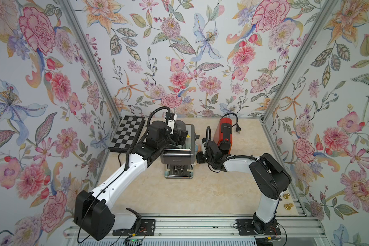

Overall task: Wipe the surface of a coffee machine
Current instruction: Wipe the dirt from the surface of the coffee machine.

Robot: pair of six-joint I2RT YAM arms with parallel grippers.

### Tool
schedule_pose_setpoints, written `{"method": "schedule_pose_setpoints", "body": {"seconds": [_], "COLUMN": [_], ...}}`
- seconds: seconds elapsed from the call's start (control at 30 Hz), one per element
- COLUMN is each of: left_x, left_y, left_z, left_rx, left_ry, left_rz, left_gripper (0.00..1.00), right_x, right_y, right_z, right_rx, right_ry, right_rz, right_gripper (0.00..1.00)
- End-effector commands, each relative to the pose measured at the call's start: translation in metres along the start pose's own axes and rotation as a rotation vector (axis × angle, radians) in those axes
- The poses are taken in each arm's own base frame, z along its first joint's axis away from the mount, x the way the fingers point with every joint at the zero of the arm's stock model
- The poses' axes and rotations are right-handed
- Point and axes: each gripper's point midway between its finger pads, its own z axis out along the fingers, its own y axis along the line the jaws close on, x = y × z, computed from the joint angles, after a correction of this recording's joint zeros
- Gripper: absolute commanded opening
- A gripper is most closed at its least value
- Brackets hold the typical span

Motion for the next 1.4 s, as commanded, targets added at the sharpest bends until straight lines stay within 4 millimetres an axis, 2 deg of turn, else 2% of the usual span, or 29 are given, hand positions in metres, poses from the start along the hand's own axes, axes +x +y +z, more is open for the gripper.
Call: {"method": "schedule_pose_setpoints", "body": {"seconds": [0.0, 0.2, 0.57, 0.67, 0.73, 0.87, 1.0, 1.23, 1.37], "left_x": [0.019, 0.020, 0.022, 0.025, 0.027, 0.027, 0.029, 0.013, -0.004], "left_y": [-0.015, -0.017, -0.017, -0.017, -0.016, -0.016, -0.015, -0.016, -0.020], "left_z": [-0.006, -0.002, 0.002, 0.003, 0.004, 0.002, 0.002, -0.007, -0.016], "left_rx": [0.066, 0.078, 0.085, 0.086, 0.086, 0.086, 0.082, 0.074, 0.084], "left_ry": [0.068, 0.070, 0.065, 0.069, 0.071, 0.061, 0.064, 0.025, -0.013], "left_rz": [0.000, -0.005, -0.009, -0.009, -0.011, -0.015, -0.017, -0.005, 0.004], "left_gripper": [0.99, 0.99, 0.99, 0.99, 0.99, 0.99, 0.99, 0.99, 0.99], "right_x": [-0.011, 0.011, 0.079, 0.095, 0.098, 0.094, 0.082, 0.038, 0.024], "right_y": [0.019, 0.039, 0.072, 0.075, 0.075, 0.069, 0.056, 0.034, 0.022], "right_z": [-0.001, -0.010, -0.046, -0.058, -0.064, -0.071, -0.084, -0.128, -0.151], "right_rx": [-0.067, -0.162, -0.186, -0.175, -0.172, -0.153, -0.094, 0.058, 0.164], "right_ry": [-0.044, 0.008, 0.110, 0.121, 0.113, 0.091, 0.043, -0.096, -0.089], "right_rz": [0.007, -0.045, -0.092, -0.093, -0.083, -0.070, -0.064, -0.175, -0.236], "right_gripper": [0.00, 0.00, 0.00, 0.00, 0.00, 0.00, 0.00, 0.00, 0.00]}}
